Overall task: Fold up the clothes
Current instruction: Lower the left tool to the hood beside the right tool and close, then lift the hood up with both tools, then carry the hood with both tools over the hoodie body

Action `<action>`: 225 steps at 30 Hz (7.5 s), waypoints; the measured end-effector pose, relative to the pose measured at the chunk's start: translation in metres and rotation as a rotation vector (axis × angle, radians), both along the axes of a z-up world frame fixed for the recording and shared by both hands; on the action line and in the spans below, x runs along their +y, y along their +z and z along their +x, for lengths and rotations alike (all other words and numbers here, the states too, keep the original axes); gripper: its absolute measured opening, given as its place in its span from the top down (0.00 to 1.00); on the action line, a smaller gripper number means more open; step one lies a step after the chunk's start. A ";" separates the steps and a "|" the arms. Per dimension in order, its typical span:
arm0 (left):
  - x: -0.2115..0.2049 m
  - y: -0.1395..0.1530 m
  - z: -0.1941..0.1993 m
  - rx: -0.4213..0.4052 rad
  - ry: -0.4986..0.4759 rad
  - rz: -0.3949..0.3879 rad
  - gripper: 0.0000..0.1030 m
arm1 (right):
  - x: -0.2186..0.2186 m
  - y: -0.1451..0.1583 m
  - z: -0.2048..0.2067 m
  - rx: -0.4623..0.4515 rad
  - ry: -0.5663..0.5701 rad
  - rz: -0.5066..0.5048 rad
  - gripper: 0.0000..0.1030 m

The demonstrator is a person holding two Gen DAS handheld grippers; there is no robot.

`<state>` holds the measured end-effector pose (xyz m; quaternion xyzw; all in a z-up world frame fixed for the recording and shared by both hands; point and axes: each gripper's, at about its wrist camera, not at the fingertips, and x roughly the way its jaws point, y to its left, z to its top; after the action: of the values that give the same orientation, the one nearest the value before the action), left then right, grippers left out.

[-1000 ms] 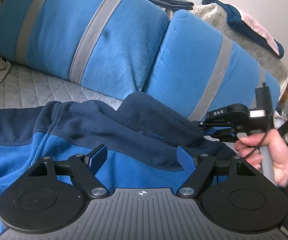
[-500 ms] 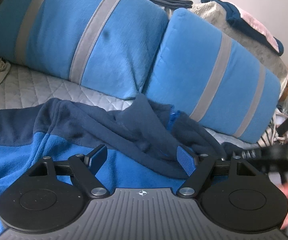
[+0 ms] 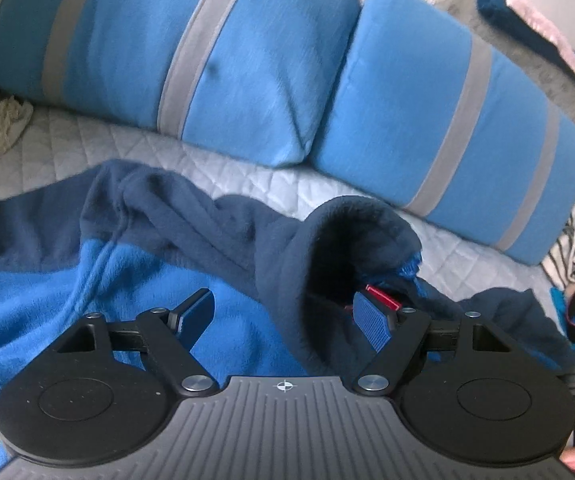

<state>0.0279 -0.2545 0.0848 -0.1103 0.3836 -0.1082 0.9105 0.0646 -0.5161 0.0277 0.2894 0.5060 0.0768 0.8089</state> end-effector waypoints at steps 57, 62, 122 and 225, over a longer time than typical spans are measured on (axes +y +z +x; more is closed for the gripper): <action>-0.016 -0.006 0.012 -0.208 -0.068 0.417 0.66 | 0.019 0.048 -0.014 -0.349 0.119 -0.339 0.89; -0.023 -0.003 0.012 -0.213 -0.118 0.550 0.66 | 0.002 0.047 -0.013 -0.312 0.056 -0.318 0.91; -0.036 -0.035 0.006 -0.220 -0.203 0.764 0.72 | 0.075 0.013 -0.063 -0.899 1.146 -1.149 0.83; -0.064 -0.015 0.014 -0.786 -0.684 1.225 0.87 | 0.064 0.068 0.028 -0.947 0.854 -1.176 0.84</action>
<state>0.0419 -0.3187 0.0702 0.5784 0.0387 -0.1824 0.7942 0.0930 -0.4520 0.0960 -0.4530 0.1388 0.2121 0.8547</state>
